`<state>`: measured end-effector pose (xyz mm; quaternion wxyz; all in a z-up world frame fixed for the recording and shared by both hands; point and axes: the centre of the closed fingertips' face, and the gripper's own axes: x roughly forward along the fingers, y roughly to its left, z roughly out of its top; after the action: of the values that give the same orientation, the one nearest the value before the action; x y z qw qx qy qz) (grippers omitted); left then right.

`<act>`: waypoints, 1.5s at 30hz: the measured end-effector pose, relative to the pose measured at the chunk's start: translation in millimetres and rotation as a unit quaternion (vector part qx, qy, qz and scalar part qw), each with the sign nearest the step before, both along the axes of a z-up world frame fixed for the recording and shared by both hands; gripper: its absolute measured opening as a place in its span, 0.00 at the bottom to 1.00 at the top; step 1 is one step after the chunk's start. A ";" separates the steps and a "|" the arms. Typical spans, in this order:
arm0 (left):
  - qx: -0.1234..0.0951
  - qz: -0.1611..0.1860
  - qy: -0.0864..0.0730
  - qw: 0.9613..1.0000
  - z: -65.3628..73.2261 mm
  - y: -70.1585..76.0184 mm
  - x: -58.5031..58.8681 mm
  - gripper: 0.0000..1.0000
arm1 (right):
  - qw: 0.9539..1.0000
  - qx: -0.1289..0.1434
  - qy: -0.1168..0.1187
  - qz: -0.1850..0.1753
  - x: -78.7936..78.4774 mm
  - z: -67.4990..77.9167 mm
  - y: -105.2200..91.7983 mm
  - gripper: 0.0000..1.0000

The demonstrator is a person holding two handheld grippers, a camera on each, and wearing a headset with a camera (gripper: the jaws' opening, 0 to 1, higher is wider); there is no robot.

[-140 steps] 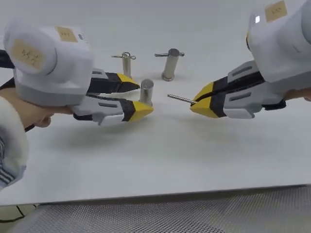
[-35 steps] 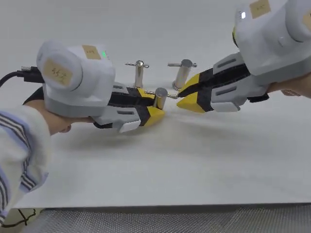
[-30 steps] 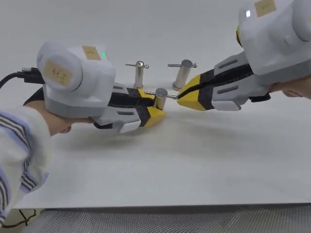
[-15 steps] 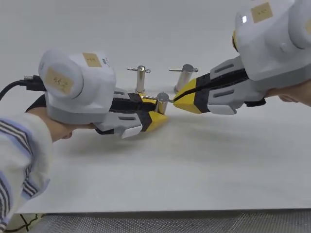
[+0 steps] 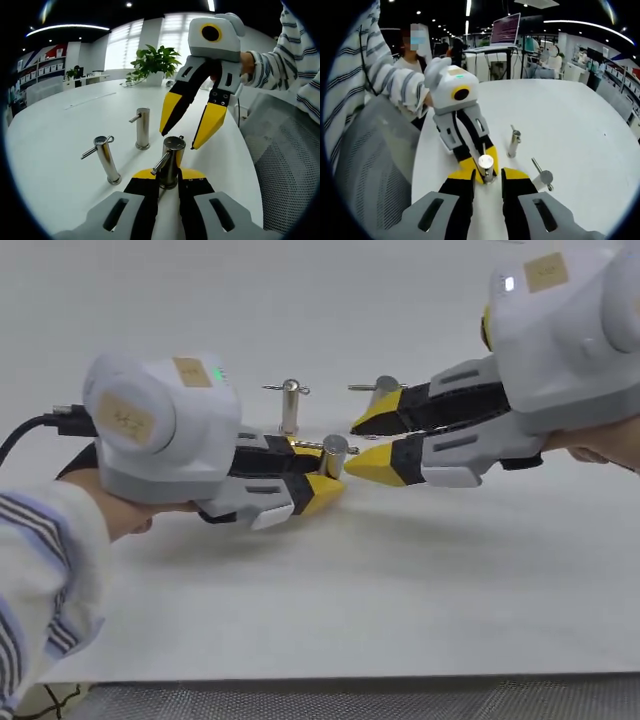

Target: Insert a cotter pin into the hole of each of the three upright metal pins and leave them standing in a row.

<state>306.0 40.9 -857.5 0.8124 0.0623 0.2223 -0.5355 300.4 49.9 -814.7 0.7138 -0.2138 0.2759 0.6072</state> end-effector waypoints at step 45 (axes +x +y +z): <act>-0.007 0.050 0.028 0.998 11.7 29.4 -34.1 0.89 | 1.000 0.019 -0.002 0.016 0.8 -18.3 17.9 0.15</act>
<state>272.0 70.3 -845.8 0.8320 0.0308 0.2438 -0.4975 301.2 67.8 -833.0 0.7082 -0.2060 0.2596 0.6234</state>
